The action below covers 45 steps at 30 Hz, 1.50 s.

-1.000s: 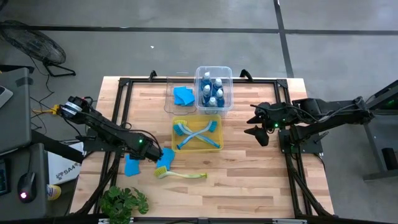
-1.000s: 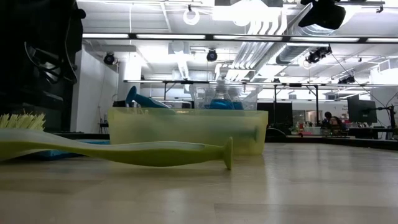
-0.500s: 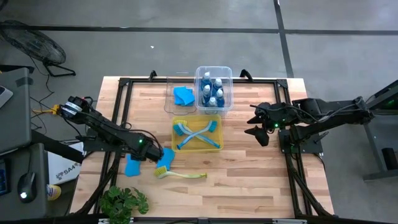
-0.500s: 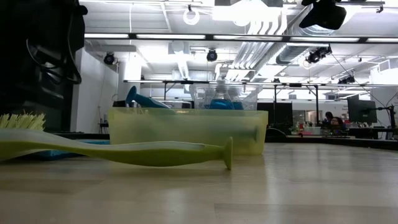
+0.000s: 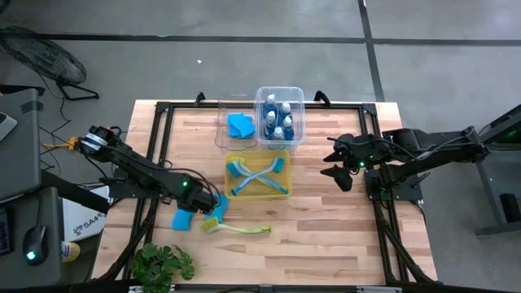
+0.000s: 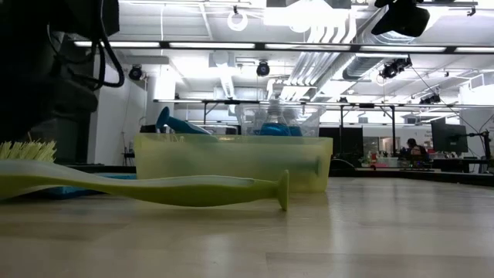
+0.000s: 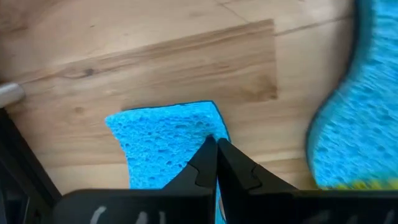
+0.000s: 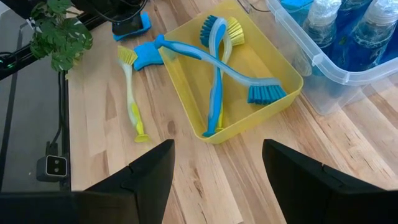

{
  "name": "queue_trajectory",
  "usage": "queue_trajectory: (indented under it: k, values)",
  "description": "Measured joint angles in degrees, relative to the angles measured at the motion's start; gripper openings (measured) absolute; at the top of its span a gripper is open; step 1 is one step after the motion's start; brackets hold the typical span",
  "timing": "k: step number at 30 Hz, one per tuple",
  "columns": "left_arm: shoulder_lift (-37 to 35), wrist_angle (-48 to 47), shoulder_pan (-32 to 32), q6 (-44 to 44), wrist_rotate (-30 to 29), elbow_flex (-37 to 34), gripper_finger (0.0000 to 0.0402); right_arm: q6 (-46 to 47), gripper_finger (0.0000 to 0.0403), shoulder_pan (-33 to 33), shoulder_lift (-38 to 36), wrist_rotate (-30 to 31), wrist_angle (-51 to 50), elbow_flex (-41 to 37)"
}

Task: Pick & Place Kitchen Sink Supplies
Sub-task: Put the blue sponge into the transparent bin

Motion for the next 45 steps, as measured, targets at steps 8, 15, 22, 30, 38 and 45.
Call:
queue_trajectory:
  k: [8, 15, 22, 30, 38, 45]
  values:
    - [0.00, -0.89, 0.00, 5.72, -0.45, 4.11, 0.0000, -0.04, 0.0236, -0.01, 0.00, -0.29, -0.02, 0.00]
    - [0.00, -4.82, 0.00, 9.01, -1.27, 8.62, 0.0000, -0.50, 0.0236, -0.01, 0.00, -1.39, -0.09, 0.00]
    - [0.00, -17.21, 0.00, 15.27, -7.51, 17.24, 0.0000, -0.93, 0.0236, -0.01, 0.00, -1.36, -0.11, 0.00]
    - [-0.02, -28.24, 1.05, 20.61, -18.31, 27.04, 0.0000, -0.96, 0.0236, -0.01, 0.00, -1.21, -0.07, 0.00]
    - [-0.02, -27.21, 10.12, 32.66, -20.44, 30.02, 0.0000, -0.53, 0.0236, -0.01, 0.00, -0.82, -0.03, 0.00]
    - [-0.02, -22.91, 21.54, 47.84, -20.63, 30.77, 0.0000, 2.08, 0.0236, -0.01, 0.00, 0.88, -0.06, 0.00]
